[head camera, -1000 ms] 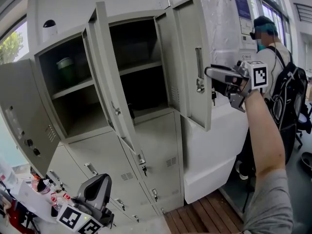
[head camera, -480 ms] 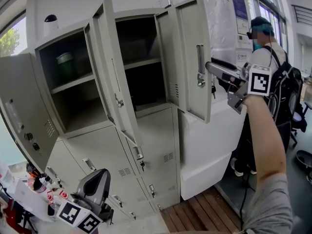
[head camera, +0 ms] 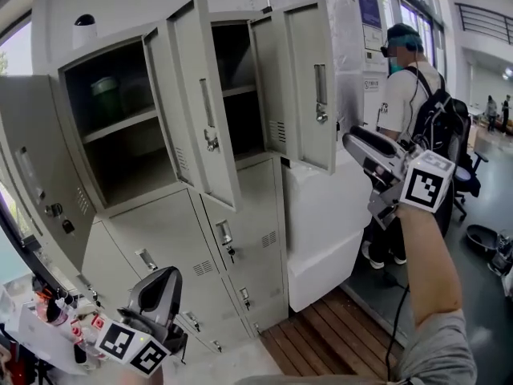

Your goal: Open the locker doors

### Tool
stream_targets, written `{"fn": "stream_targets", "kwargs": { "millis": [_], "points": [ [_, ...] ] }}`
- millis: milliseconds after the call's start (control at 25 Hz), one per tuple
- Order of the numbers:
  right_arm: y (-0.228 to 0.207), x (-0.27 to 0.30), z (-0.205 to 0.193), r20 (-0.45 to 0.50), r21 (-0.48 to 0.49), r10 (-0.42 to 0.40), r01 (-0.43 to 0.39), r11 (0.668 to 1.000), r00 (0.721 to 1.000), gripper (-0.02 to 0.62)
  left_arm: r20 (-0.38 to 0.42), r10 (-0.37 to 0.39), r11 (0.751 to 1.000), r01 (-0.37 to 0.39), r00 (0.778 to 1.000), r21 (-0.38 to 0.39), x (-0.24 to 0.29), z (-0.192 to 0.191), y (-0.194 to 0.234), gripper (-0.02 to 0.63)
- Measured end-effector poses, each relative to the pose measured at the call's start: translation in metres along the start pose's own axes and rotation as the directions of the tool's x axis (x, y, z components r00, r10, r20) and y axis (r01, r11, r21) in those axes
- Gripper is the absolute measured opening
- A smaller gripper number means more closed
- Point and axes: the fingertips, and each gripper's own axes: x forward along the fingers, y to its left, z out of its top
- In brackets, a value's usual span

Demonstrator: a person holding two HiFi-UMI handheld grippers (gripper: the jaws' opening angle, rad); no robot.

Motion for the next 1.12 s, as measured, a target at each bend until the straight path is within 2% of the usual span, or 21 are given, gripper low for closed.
{"fn": "stream_targets", "kwargs": {
  "millis": [120, 400, 600, 760, 960, 1120],
  "points": [
    [0.041, -0.014, -0.041, -0.039, 0.056, -0.015, 0.017, 0.998, 0.999, 0.120, 0.004, -0.027, 1.000, 0.027, 1.000, -0.001, -0.010, -0.002, 0.000, 0.002],
    [0.128, -0.040, -0.179, -0.172, 0.160, -0.070, 0.098, 0.982, 0.983, 0.044, 0.000, -0.070, 0.996, 0.069, 0.998, -0.057, -0.023, -0.026, -0.003, 0.002],
    [0.177, -0.051, -0.245, -0.279, 0.158, -0.064, 0.112, 0.981, 0.958, 0.041, 0.001, -0.085, 0.987, 0.084, 0.996, -0.135, -0.032, -0.055, -0.006, 0.000],
    [0.195, -0.059, -0.262, -0.326, 0.163, -0.043, 0.101, 0.982, 0.944, 0.041, 0.013, -0.107, 0.982, 0.107, 0.994, -0.158, -0.039, -0.065, -0.008, -0.002],
    [0.198, -0.067, -0.263, -0.328, 0.171, -0.045, 0.106, 0.980, 0.944, 0.041, 0.024, -0.118, 0.970, 0.120, 0.993, -0.211, -0.041, -0.066, -0.005, 0.000],
    [0.198, -0.067, -0.261, -0.323, 0.172, -0.039, 0.100, 0.980, 0.945, 0.041, 0.024, -0.107, 0.972, 0.110, 0.994, -0.206, -0.045, -0.065, -0.003, 0.002]
  ]
}}
